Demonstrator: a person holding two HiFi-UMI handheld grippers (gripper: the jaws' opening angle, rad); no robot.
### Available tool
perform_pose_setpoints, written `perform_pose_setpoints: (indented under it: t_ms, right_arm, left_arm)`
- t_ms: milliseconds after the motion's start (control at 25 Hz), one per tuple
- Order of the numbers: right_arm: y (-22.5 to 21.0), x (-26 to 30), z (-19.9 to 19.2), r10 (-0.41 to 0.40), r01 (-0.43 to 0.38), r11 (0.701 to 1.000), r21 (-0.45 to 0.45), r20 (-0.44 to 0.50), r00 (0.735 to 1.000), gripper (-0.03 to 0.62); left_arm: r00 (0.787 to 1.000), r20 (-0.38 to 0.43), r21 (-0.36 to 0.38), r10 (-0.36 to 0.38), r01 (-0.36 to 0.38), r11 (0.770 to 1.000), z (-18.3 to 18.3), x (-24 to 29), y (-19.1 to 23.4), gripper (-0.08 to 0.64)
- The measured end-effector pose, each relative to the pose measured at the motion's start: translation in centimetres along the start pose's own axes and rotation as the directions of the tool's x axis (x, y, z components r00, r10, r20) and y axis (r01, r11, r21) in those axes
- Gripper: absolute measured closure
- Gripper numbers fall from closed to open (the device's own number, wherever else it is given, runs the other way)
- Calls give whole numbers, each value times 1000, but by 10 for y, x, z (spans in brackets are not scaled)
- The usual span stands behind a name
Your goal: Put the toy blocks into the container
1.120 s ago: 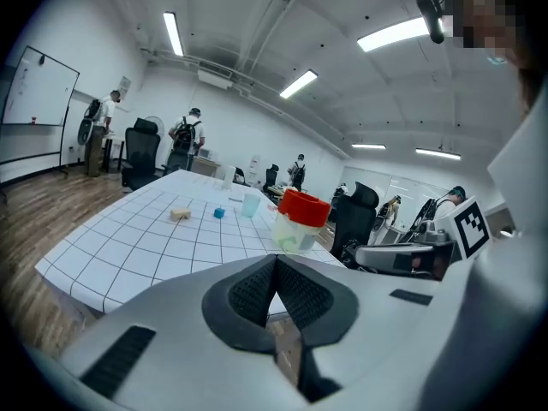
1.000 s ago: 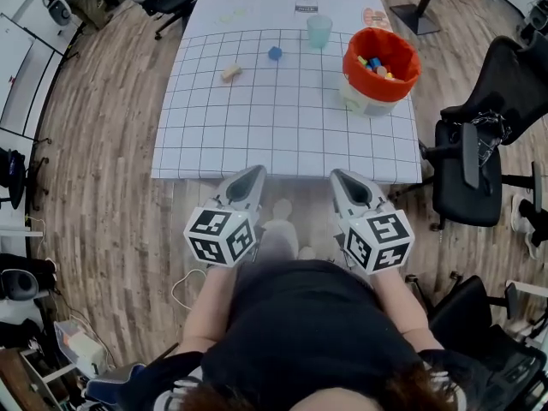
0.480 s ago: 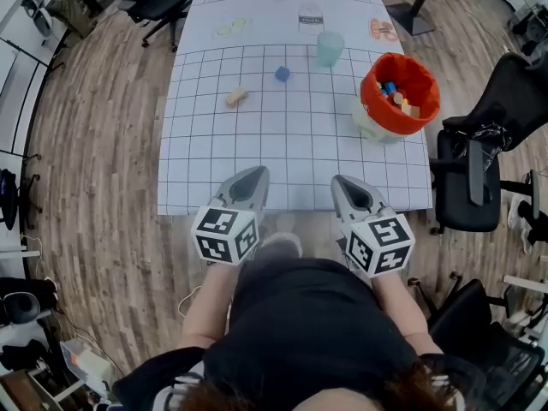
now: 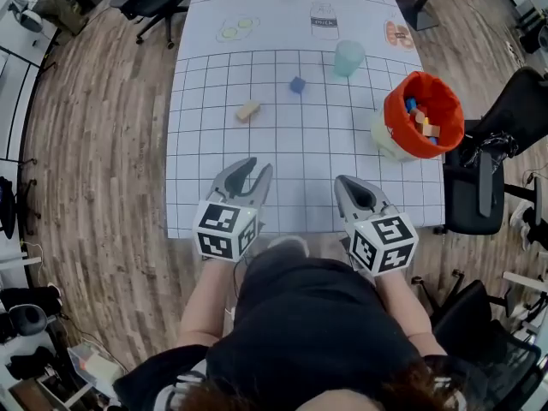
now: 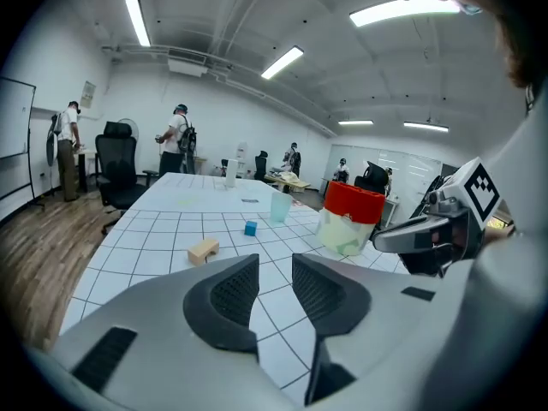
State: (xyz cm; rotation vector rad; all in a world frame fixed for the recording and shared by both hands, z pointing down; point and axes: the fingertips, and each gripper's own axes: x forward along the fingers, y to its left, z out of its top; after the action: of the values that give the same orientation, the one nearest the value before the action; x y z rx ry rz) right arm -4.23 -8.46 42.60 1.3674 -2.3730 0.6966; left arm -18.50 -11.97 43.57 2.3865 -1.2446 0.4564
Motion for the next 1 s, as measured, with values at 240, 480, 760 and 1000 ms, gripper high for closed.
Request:
perform_pose_setpoints:
  t_ms: [240,480,760,1000]
  right_arm:
    - [-1,28,3,-3,3,1000,2,-39,999,577]
    - [0,48,0,6,-6,1000,-6,-79,997,577]
    - [-18,67,0,47,-49,999,-15,-123,991,577]
    - [-33,94,6,126,-131,991,-21,-158,979,577]
  left_arm:
    - [999,-36,36,25,-24,999,4,18,40,367]
    - [995,-78,78,66,-60,995,2,42,76,347]
    - [982,-145,76,120,-110,991,-5,73,98,347]
    - [965,-192,75,181,-169,983,-9,98,116,331]
